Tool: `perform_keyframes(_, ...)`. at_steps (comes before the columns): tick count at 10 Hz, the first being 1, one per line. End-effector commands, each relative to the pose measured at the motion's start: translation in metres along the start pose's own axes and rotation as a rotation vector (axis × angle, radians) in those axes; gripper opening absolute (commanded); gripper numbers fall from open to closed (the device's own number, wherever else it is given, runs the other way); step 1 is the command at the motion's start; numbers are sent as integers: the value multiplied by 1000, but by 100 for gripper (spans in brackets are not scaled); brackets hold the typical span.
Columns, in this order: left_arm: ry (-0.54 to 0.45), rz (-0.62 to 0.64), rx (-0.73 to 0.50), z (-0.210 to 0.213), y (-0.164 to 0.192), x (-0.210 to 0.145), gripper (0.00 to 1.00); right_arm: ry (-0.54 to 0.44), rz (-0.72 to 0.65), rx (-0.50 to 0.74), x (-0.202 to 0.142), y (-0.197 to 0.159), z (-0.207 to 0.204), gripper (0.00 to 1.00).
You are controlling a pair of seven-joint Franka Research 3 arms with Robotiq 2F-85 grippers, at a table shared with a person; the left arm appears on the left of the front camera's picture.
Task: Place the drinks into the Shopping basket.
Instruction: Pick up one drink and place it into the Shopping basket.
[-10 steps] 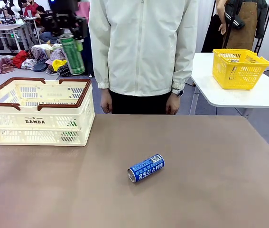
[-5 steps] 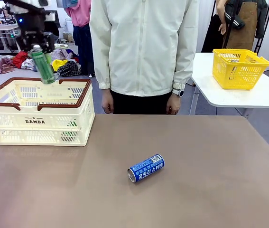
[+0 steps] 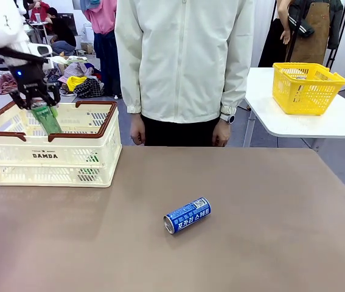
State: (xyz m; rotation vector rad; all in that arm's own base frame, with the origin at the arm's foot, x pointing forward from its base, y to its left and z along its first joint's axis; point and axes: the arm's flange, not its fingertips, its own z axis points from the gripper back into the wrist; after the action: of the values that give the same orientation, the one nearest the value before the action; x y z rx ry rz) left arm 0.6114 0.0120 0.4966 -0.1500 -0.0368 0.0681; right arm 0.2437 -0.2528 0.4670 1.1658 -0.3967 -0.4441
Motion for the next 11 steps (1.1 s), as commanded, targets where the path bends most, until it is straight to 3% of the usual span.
perform_keyframes(1,-25,33,-35,-2,-11,-17,0,-2,18,8,0,0,1,100)
perform_keyframes(2,0,0,0,0,0,0,0,-2,18,8,0,0,1,100)
perform_keyframes(6,0,0,0,0,0,0,0,-2,18,8,0,0,1,100)
perform_keyframes(7,-2,12,-6,-8,-1,-3,0,-2,18,8,0,0,1,100)
perform_keyframes(9,-37,-109,38,-33,-11,-3,0,-2,18,8,0,0,1,100)
perform_keyframes(11,-86,-132,97,-54,-17,-11,0,-2,18,8,0,0,1,100)
